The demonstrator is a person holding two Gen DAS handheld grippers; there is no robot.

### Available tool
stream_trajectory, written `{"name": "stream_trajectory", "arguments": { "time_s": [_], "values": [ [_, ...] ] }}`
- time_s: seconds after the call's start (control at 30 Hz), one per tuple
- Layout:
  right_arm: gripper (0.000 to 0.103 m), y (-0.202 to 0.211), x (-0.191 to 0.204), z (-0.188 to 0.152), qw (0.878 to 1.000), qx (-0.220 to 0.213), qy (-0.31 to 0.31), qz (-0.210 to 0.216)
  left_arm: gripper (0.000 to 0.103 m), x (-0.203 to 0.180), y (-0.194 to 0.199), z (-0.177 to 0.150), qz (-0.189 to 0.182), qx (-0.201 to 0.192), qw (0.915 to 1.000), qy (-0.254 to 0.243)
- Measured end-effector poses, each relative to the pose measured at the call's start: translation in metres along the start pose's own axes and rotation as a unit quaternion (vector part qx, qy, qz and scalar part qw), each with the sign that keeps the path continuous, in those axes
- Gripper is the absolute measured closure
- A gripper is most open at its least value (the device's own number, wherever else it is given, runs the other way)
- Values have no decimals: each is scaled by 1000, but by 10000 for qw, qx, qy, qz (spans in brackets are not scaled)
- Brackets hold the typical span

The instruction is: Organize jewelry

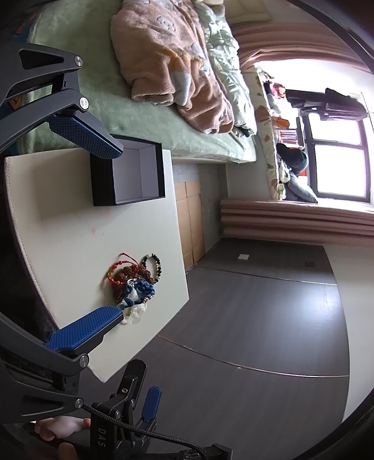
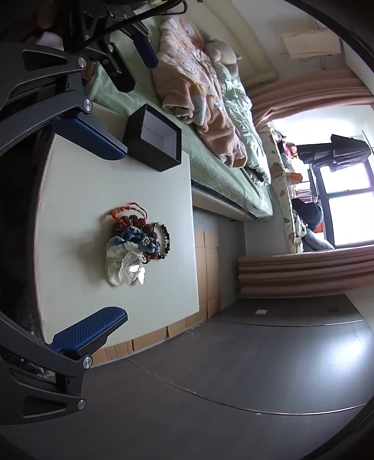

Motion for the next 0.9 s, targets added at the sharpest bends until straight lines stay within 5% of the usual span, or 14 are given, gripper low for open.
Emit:
{"name": "stream_trajectory", "arguments": {
  "time_s": [0.9],
  "values": [
    [0,0,-13,8,9998,-4,-190,35,1,-9,-14,14,-82,8,10000,45]
  ]
}}
Point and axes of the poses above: each gripper's, at about its wrist camera, not at the fingertips, and y roughly against the way its jaws point, x to its left, z to its top, the point moved 9 cm from there along -y, roughly the way its jaws point, and after that the axes turned 6 degrees about z, right-handed, at the moved point
